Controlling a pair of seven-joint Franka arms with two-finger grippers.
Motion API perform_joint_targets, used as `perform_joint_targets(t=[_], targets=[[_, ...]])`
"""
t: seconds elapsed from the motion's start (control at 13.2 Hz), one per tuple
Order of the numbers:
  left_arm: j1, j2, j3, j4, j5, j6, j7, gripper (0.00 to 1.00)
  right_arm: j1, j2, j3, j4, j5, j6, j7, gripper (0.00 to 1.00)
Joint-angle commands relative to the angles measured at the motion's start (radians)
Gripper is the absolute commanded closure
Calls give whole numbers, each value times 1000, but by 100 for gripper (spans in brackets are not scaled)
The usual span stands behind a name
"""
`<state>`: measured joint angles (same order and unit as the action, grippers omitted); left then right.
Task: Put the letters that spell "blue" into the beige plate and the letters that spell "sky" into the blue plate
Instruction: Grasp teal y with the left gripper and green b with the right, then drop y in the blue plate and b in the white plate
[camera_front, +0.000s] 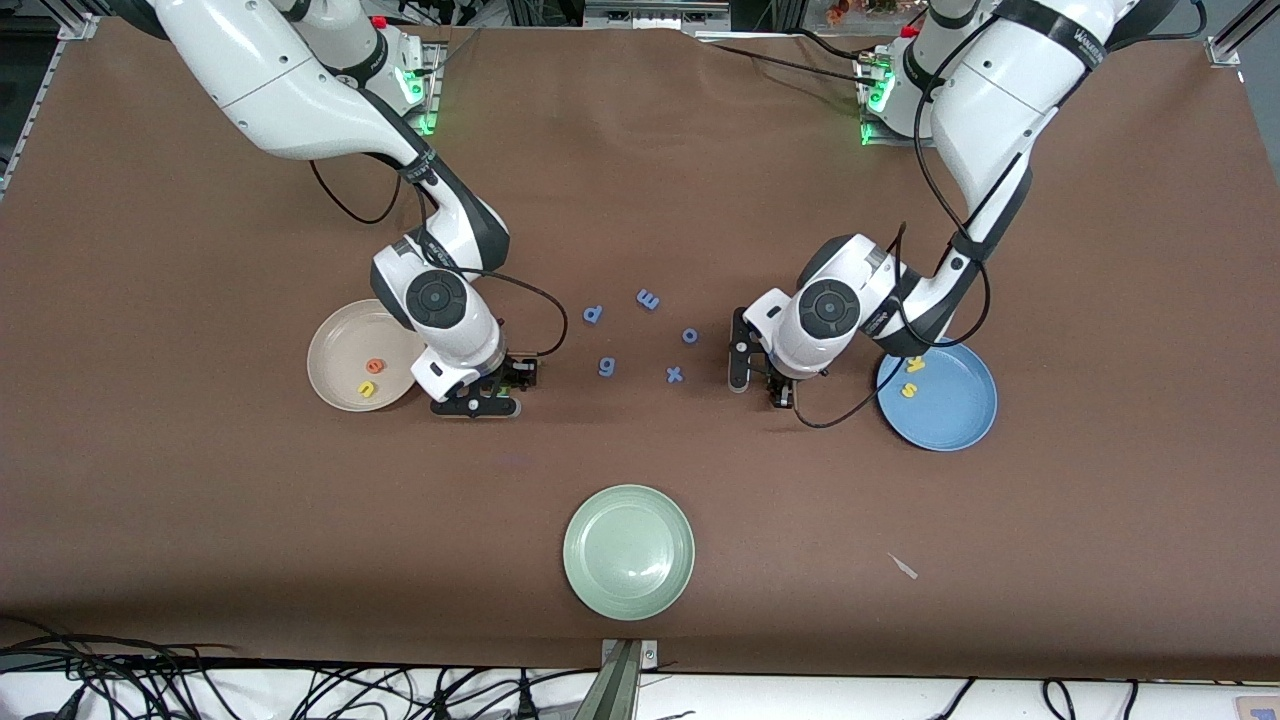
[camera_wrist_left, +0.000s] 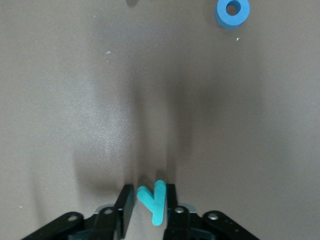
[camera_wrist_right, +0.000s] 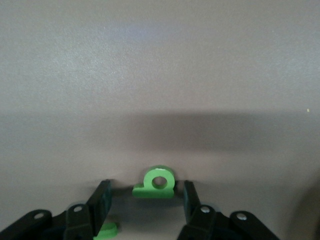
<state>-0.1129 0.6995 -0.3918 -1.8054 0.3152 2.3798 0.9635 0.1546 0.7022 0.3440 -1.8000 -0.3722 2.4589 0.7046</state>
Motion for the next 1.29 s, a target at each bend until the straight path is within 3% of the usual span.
perform_joint_targets(t=[0.0,0.23,0.45,0.68,0.91,1.06,1.14,1.21], targets=[[1,-9,-2,-20,27,13,7,73,3,0,-3,-12,-24,18,18,56],[22,-38,-2,-20,27,1,11,76,2,-6,-10,-13,-24,11,9,79],[30,-67,-4,-14,15,-19,11,85,0,-42,-11,-12,-24,-18,-11,80],[51,-113,-1,14,12,-121,9,86,-29,-143,-23,-19,-2,-191,-144,80],[171,-130,-4,24,19,-194,39,86,-76,-291,-72,-155,-1,-235,-322,79],[234,-144,-1,23,16,-195,133,86,-82,-375,-124,-282,44,-215,-387,74],[274,-144,-2,23,15,-195,188,86,-90,-403,-134,-333,59,-177,-410,62],[303,-141,-1,18,12,-195,245,86,-95,-418,-143,-378,61,-132,-419,43]])
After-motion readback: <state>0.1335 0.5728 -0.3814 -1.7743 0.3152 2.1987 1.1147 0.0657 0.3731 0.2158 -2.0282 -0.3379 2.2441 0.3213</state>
